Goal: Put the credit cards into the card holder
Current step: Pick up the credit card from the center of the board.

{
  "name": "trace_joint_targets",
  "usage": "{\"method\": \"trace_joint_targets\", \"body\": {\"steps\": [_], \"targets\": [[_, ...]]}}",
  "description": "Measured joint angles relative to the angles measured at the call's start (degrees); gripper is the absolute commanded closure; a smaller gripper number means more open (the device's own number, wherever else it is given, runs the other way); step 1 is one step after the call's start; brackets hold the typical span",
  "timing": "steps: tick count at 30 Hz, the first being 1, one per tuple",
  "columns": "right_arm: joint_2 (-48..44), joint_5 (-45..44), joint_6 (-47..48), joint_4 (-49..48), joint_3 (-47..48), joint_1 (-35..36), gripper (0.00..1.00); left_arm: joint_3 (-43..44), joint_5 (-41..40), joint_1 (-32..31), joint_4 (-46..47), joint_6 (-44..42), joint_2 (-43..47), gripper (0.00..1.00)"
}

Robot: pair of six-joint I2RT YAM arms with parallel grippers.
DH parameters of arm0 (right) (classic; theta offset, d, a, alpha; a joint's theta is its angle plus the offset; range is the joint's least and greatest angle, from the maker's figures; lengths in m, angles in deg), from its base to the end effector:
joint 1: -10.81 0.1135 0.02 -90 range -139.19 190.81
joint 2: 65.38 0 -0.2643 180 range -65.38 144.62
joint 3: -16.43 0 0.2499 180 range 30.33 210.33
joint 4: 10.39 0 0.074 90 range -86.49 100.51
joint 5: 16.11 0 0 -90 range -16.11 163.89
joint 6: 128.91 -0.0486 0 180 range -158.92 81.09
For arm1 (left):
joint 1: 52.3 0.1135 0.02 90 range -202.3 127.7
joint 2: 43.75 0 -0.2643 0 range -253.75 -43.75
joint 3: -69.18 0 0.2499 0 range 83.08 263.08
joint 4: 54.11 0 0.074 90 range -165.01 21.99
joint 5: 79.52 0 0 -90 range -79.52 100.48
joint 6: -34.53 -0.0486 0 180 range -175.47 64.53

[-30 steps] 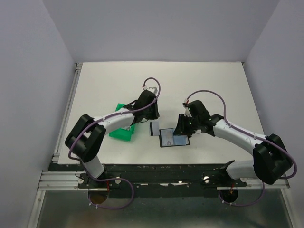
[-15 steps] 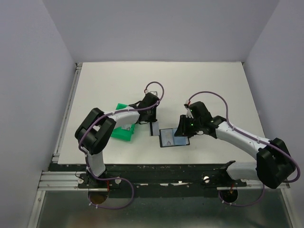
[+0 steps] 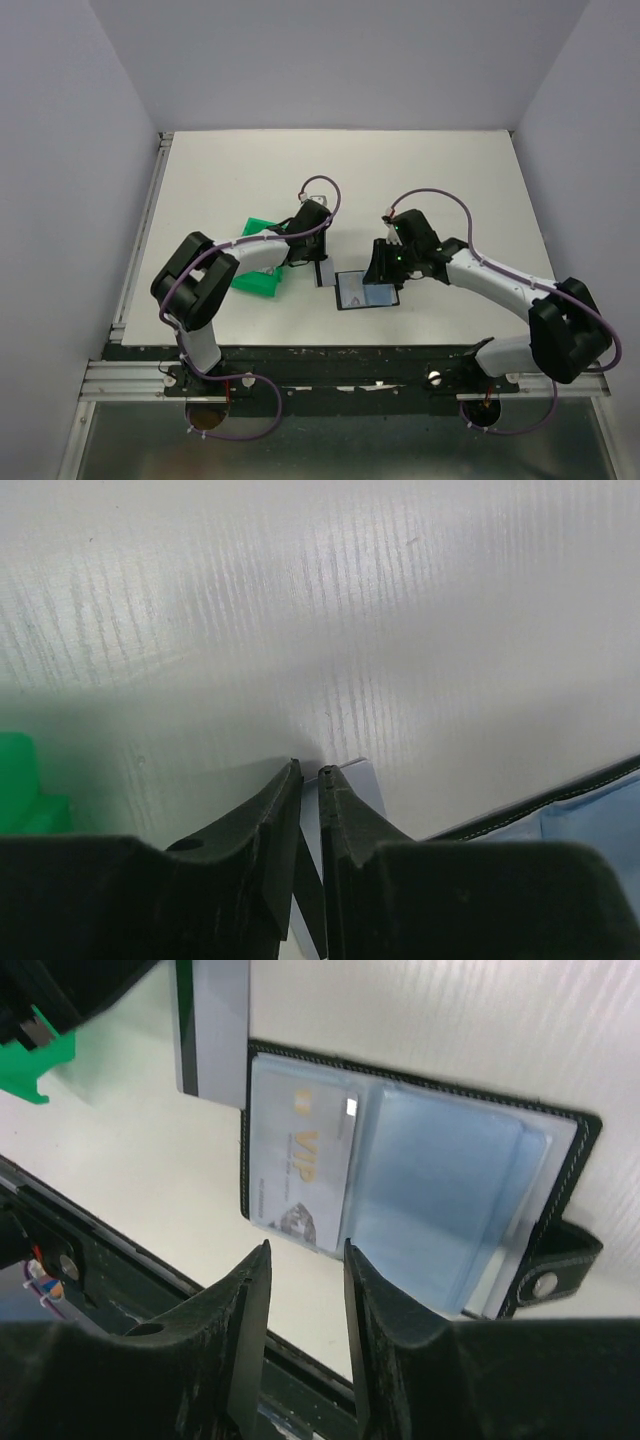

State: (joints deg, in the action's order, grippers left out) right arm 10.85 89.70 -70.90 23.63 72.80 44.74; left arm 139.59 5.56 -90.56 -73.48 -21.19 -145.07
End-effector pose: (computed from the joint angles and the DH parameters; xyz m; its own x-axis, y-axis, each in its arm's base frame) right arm 0.2111 0.1580 0.1878 -0.9236 -0.0070 -0.3834 -0.2135 0.8399 0.4989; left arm 0.2888 -0.2224 0.1501 -0.8223 -0.0662 -0.5652 0.1340 0.9427 -0.3054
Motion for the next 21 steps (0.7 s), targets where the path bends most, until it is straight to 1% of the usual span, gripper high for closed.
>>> {"method": "trace_joint_targets", "body": {"steps": [5,9,10,12,14,17,21], "targets": [[7.3,1.6,1.8,-1.6,7.3,0.0,0.56,0.5,-1.1,0.0,-3.3,-0.2,1.9,0.66],[12.9,4.4,3.1,-4.5,11.8,-0.5,0.56,-0.5,-2.1,0.0,-4.4,-0.2,7.2,0.66],[14.4,5.3,3.4,-5.1,12.8,-0.7,0.56,-1.2,-2.2,0.1,-4.4,-0.2,9.7,0.67],[17.5,7.0,3.9,-6.1,14.3,-1.0,0.56,-2.7,-2.2,0.1,-4.3,0.1,12.8,0.73],[20.4,8.7,4.3,-6.8,15.5,-1.4,0.56,-4.9,-2.1,0.1,-3.7,0.7,14.8,0.81],[23.8,11.1,4.8,-7.4,16.6,-1.8,0.56,-9.5,-1.7,0.0,-3.2,2.0,15.8,0.89],[26.4,13.0,5.2,-8.0,17.6,-2.1,0.56,-14.1,-1.4,-0.4,-3.9,3.1,14.9,0.91]]}}
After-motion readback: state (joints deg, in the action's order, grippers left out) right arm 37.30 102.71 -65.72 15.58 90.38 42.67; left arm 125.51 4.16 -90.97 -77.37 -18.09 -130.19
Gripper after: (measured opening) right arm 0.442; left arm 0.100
